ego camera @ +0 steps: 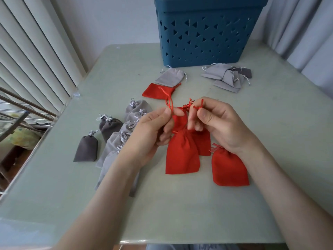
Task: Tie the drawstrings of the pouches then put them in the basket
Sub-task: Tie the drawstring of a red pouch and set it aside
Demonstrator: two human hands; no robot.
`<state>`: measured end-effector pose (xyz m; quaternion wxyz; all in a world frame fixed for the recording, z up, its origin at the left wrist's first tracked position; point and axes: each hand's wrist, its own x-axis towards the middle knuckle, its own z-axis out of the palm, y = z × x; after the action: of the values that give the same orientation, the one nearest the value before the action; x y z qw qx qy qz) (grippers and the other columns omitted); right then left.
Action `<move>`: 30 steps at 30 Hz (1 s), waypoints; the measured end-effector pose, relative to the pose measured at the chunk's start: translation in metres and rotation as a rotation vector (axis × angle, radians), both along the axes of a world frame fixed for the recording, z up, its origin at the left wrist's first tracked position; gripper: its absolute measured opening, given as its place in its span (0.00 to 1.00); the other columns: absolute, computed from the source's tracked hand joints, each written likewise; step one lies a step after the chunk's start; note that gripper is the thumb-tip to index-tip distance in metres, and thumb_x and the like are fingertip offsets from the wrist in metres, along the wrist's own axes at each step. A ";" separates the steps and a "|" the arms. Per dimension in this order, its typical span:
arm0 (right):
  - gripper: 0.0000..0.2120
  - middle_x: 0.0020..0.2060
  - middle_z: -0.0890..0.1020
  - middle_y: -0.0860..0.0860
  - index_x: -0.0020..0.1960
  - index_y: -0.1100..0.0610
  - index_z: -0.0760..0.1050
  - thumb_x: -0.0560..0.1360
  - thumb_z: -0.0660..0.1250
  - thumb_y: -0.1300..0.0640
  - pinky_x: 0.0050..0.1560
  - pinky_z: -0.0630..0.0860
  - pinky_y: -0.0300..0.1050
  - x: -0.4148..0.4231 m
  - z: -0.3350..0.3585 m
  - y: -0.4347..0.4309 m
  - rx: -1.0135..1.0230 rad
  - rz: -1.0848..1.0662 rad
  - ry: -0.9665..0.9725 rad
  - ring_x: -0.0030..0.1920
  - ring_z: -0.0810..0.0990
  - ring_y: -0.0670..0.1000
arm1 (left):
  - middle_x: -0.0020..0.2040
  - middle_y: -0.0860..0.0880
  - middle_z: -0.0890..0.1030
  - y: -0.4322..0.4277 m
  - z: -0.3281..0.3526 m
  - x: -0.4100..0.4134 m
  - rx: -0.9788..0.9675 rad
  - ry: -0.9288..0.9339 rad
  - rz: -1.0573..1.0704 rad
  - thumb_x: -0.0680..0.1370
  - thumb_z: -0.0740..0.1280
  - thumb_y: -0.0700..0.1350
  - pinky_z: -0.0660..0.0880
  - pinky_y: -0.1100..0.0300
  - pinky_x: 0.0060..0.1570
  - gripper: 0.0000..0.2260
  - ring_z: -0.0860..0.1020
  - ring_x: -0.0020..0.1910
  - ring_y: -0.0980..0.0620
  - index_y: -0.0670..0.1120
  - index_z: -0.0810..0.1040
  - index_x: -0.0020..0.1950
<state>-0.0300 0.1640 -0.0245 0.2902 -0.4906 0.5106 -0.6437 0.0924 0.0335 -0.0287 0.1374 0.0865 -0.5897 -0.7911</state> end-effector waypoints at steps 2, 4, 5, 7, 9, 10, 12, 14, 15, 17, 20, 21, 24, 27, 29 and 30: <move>0.10 0.45 0.78 0.49 0.43 0.50 0.80 0.74 0.65 0.44 0.51 0.71 0.36 0.001 0.000 0.001 -0.017 -0.024 0.045 0.47 0.75 0.46 | 0.25 0.54 0.63 0.002 -0.003 -0.002 -0.138 -0.149 0.005 0.82 0.55 0.42 0.53 0.67 0.22 0.19 0.57 0.22 0.58 0.48 0.79 0.35; 0.11 0.47 0.73 0.46 0.43 0.47 0.82 0.73 0.66 0.42 0.56 0.72 0.40 0.003 0.000 0.000 0.033 -0.041 0.090 0.53 0.73 0.45 | 0.24 0.54 0.63 0.006 -0.005 -0.002 -0.202 -0.227 -0.038 0.83 0.54 0.41 0.51 0.67 0.22 0.18 0.56 0.21 0.59 0.45 0.74 0.35; 0.09 0.46 0.71 0.44 0.43 0.45 0.82 0.72 0.67 0.41 0.58 0.71 0.44 0.004 -0.002 -0.002 0.074 -0.050 0.135 0.54 0.72 0.47 | 0.24 0.54 0.63 0.009 -0.004 -0.002 -0.224 -0.244 -0.075 0.82 0.54 0.40 0.50 0.67 0.22 0.16 0.56 0.21 0.59 0.44 0.70 0.35; 0.04 0.43 0.70 0.39 0.43 0.41 0.82 0.71 0.68 0.45 0.60 0.68 0.45 0.005 -0.005 -0.005 0.143 -0.088 0.248 0.53 0.71 0.48 | 0.24 0.53 0.62 0.013 -0.004 -0.002 -0.275 -0.263 -0.144 0.82 0.55 0.37 0.52 0.68 0.22 0.19 0.56 0.22 0.59 0.47 0.66 0.31; 0.05 0.41 0.69 0.38 0.43 0.42 0.81 0.72 0.68 0.52 0.55 0.67 0.36 0.008 -0.004 -0.008 0.178 -0.122 0.271 0.50 0.71 0.44 | 0.26 0.51 0.60 0.015 -0.004 -0.002 -0.295 -0.271 -0.189 0.78 0.59 0.37 0.52 0.65 0.24 0.20 0.56 0.23 0.58 0.50 0.67 0.26; 0.07 0.41 0.70 0.40 0.43 0.43 0.81 0.72 0.68 0.55 0.49 0.67 0.32 0.009 -0.003 -0.008 0.183 -0.120 0.247 0.47 0.71 0.43 | 0.26 0.51 0.59 0.015 -0.004 -0.002 -0.286 -0.274 -0.197 0.74 0.61 0.38 0.52 0.64 0.26 0.17 0.56 0.24 0.57 0.50 0.66 0.25; 0.08 0.40 0.73 0.44 0.41 0.44 0.81 0.71 0.68 0.57 0.38 0.67 0.30 0.012 -0.001 -0.009 0.190 -0.108 0.208 0.41 0.73 0.45 | 0.26 0.51 0.59 0.016 -0.003 -0.001 -0.279 -0.255 -0.211 0.69 0.60 0.41 0.52 0.62 0.27 0.10 0.56 0.25 0.57 0.48 0.64 0.28; 0.08 0.40 0.76 0.49 0.40 0.45 0.81 0.71 0.68 0.58 0.32 0.64 0.38 0.014 -0.002 -0.012 0.192 -0.137 0.140 0.36 0.72 0.53 | 0.27 0.53 0.59 0.017 -0.003 0.000 -0.305 -0.217 -0.214 0.73 0.62 0.45 0.52 0.62 0.27 0.11 0.56 0.25 0.57 0.48 0.70 0.29; 0.08 0.40 0.78 0.53 0.40 0.46 0.81 0.72 0.68 0.58 0.30 0.63 0.42 0.014 -0.002 -0.012 0.190 -0.160 0.089 0.33 0.70 0.54 | 0.26 0.54 0.58 0.019 -0.003 0.000 -0.321 -0.194 -0.208 0.76 0.63 0.48 0.52 0.63 0.26 0.12 0.55 0.25 0.58 0.50 0.76 0.32; 0.06 0.38 0.77 0.67 0.43 0.52 0.80 0.76 0.65 0.58 0.32 0.64 0.41 0.013 -0.002 -0.013 0.193 -0.204 0.049 0.28 0.69 0.52 | 0.25 0.56 0.57 0.020 -0.003 -0.001 -0.316 -0.163 -0.182 0.80 0.59 0.53 0.51 0.65 0.24 0.16 0.54 0.24 0.59 0.46 0.80 0.42; 0.15 0.30 0.72 0.62 0.48 0.61 0.76 0.82 0.56 0.54 0.30 0.66 0.37 0.008 -0.002 -0.011 0.224 -0.218 0.041 0.25 0.69 0.46 | 0.24 0.56 0.57 0.017 -0.002 -0.004 -0.273 -0.173 -0.117 0.82 0.53 0.49 0.51 0.66 0.24 0.19 0.53 0.23 0.59 0.41 0.78 0.44; 0.15 0.28 0.72 0.58 0.48 0.61 0.76 0.81 0.56 0.53 0.30 0.66 0.37 0.006 -0.003 -0.010 0.237 -0.205 0.038 0.27 0.69 0.46 | 0.24 0.56 0.57 0.017 -0.002 -0.004 -0.261 -0.175 -0.101 0.82 0.53 0.48 0.50 0.66 0.24 0.19 0.52 0.23 0.59 0.40 0.78 0.43; 0.10 0.27 0.74 0.50 0.46 0.62 0.76 0.80 0.60 0.57 0.31 0.66 0.37 0.001 -0.005 -0.007 0.269 -0.170 0.097 0.30 0.68 0.46 | 0.22 0.55 0.57 0.015 -0.002 -0.004 -0.230 -0.195 -0.033 0.83 0.53 0.47 0.50 0.67 0.22 0.20 0.52 0.22 0.59 0.36 0.76 0.42; 0.08 0.29 0.74 0.51 0.42 0.58 0.75 0.78 0.62 0.64 0.32 0.68 0.35 0.000 -0.006 -0.008 0.295 -0.244 0.147 0.29 0.69 0.43 | 0.22 0.53 0.58 0.014 -0.004 -0.007 -0.218 -0.227 0.024 0.83 0.53 0.47 0.51 0.67 0.22 0.19 0.53 0.21 0.58 0.41 0.78 0.40; 0.09 0.30 0.74 0.50 0.41 0.55 0.75 0.78 0.62 0.64 0.34 0.69 0.33 0.001 -0.005 -0.008 0.280 -0.283 0.143 0.31 0.71 0.42 | 0.23 0.52 0.59 0.012 -0.006 -0.009 -0.211 -0.247 0.080 0.83 0.54 0.47 0.54 0.68 0.21 0.19 0.54 0.20 0.59 0.42 0.78 0.40; 0.08 0.31 0.75 0.50 0.42 0.55 0.75 0.78 0.63 0.65 0.35 0.70 0.33 0.001 -0.004 -0.008 0.255 -0.283 0.124 0.32 0.72 0.42 | 0.23 0.51 0.61 0.011 -0.007 -0.009 -0.201 -0.242 0.109 0.83 0.54 0.46 0.55 0.69 0.20 0.18 0.55 0.20 0.59 0.43 0.78 0.40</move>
<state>-0.0287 0.1558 -0.0288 0.2246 -0.4117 0.6687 -0.5770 0.0833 0.0445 -0.0354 0.1161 0.1986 -0.6726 -0.7034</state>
